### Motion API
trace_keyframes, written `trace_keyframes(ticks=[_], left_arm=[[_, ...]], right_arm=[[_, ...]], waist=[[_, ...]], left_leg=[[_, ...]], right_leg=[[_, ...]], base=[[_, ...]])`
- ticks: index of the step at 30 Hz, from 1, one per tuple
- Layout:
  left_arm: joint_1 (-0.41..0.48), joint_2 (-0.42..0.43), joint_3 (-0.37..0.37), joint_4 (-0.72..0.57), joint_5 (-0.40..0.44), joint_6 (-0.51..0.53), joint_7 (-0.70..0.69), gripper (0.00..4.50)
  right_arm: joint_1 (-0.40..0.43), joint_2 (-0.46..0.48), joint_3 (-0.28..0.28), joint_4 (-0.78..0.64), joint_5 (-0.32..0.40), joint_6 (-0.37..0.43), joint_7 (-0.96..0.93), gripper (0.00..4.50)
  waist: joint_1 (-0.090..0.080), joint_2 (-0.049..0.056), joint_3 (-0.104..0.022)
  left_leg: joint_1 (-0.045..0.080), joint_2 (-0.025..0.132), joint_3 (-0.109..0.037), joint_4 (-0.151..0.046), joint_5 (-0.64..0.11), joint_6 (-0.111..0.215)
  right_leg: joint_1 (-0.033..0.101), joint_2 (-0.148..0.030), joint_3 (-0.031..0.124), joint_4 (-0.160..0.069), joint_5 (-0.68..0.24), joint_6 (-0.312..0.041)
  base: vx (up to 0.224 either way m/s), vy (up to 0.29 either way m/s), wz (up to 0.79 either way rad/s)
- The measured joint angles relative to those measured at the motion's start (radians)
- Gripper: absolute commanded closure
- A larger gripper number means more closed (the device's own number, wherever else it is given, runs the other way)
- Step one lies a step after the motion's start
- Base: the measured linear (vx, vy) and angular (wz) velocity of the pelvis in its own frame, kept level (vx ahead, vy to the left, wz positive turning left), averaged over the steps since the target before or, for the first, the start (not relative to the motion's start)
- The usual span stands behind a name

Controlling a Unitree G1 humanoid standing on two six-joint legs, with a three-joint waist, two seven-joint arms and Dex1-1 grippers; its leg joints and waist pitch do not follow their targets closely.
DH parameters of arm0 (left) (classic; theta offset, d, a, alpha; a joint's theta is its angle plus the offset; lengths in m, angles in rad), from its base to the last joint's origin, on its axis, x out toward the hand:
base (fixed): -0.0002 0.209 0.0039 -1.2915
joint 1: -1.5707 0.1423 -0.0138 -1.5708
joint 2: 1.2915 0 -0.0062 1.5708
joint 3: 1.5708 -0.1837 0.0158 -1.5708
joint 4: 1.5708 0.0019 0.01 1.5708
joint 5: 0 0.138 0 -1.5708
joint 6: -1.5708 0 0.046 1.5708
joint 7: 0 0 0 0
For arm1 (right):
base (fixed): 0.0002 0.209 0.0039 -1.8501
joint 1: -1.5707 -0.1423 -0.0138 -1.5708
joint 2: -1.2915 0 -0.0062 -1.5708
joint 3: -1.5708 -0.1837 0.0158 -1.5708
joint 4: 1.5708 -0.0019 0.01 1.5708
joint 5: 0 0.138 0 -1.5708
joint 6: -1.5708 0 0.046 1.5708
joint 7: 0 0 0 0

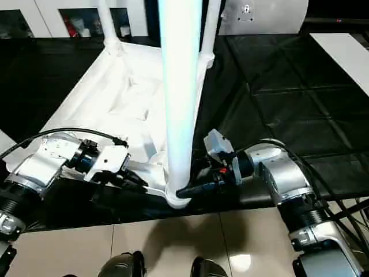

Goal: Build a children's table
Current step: Rotate leg to tighten

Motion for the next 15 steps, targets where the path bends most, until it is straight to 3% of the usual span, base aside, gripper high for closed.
trace_keyframes(ticks=[5,9,13,15], left_arm=[[0.057,0.001,0.055,-0.075,-0.028,0.151,0.052,4.5],[0.079,-0.006,0.101,-0.131,0.005,0.292,0.197,4.5],[0.084,-0.088,0.146,-0.17,0.039,0.441,0.363,4.5],[0.083,-0.131,0.159,-0.184,0.05,0.496,0.44,4.5]], right_arm=[[0.08,0.049,-0.06,-0.085,0.015,0.07,-0.115,2.45],[0.11,0.128,-0.121,-0.128,-0.002,0.131,-0.356,2.45],[0.131,0.239,-0.207,-0.17,-0.049,0.192,-0.626,2.46],[0.146,0.305,-0.242,-0.19,-0.075,0.199,-0.754,2.46]], waist=[[-0.007,0.0,0.0],[-0.035,0.002,0.002],[-0.067,-0.001,0.004],[-0.074,-0.001,0.004]], left_leg=[[0.002,0.0,0.0,-0.001,-0.001,-0.003],[0.007,0.001,0.0,-0.001,0.001,-0.01],[0.013,0.0,0.0,-0.002,0.001,-0.011],[0.014,-0.001,0.0,-0.003,0.001,-0.011]], right_leg=[[0.0,0.0,0.0,0.001,0.0,0.0],[0.0,0.0,0.0,0.003,-0.001,0.003],[0.002,0.0,0.0,-0.003,-0.002,0.004],[0.001,0.0,0.0,-0.004,-0.002,0.004]], base=[[0.0,0.0,0.0],[0.0,0.0,0.0],[0.0,0.0,0.0],[0.0,0.0,0.0]])
